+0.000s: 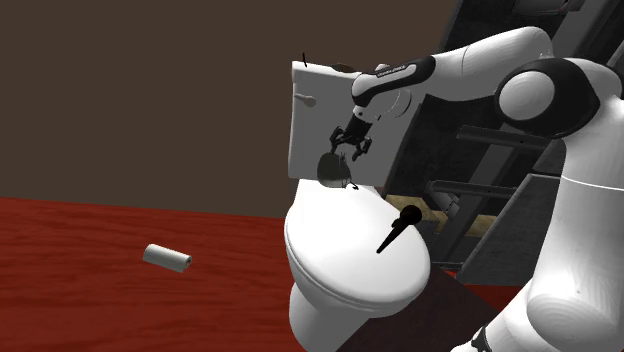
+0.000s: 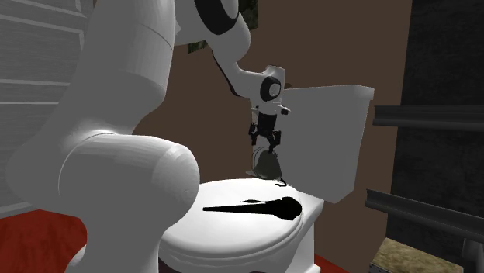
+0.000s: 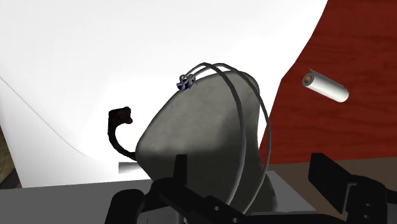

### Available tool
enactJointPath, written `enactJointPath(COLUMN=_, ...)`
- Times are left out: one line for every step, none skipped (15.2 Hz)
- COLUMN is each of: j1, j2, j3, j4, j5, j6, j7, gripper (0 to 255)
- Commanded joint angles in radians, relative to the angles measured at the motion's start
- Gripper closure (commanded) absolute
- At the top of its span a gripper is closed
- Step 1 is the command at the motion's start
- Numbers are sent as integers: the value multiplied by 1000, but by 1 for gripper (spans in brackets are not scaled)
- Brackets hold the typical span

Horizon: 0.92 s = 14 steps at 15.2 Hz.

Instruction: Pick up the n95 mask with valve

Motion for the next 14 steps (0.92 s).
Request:
enactJointPath(j1=-1, j2=3, j3=0, j4=-4, j5=3, j6=8, j7=-4, gripper=0)
enactJointPath(j1=-1, j2=2, j3=0, j4=-5, j5=2, j6=8, j7=-4, gripper=255)
enactJointPath(j1=-1, j2=3, j3=0, j4=-5, j5=2, j6=8, j7=-3, gripper=255)
enactJointPath(j1=-1, j2=3, j3=0, j4=-4, j5=2, j6=7, j7=-3, gripper=255)
enactJointPath(j1=-1, j2=3, j3=0, j4=-4, j5=2, j6=7, j7=-3, gripper=255)
enactJointPath(j1=-1, j2=3, j3=0, j4=-4, j5=2, j6=7, j7=-3, gripper=255)
enactJointPath(j1=-1, j2=3, j3=0, j4=-4, j5=2, j6=7, j7=-3, gripper=255)
enactJointPath(j1=-1, j2=3, j3=0, j4=-4, j5=2, j6=7, j7=-3, gripper=255)
enactJointPath(j1=-1, j2=3, j3=0, j4=-4, j5=2, j6=7, j7=-3, gripper=255)
enactJointPath(j1=-1, j2=3, j3=0, j4=-4, j5=2, j6=7, j7=-3, gripper=255)
enactJointPath(j1=-1, j2=3, j3=0, j4=-4, j5=3, j6=8, j7=-4, gripper=255)
enactJointPath(j1=-1, j2=-2, j3=-1, j4=2, j5=-1, j6=-3, j7=0, gripper=255)
enactJointPath(j1=-1, j2=-7, j3=-2, j4=9, j5=-4, j6=-14, j7=3, gripper=255)
enactJointPath(j1=0, j2=-11, j3=-3, j4=16, j5=-6, j6=-25, j7=7, gripper=255)
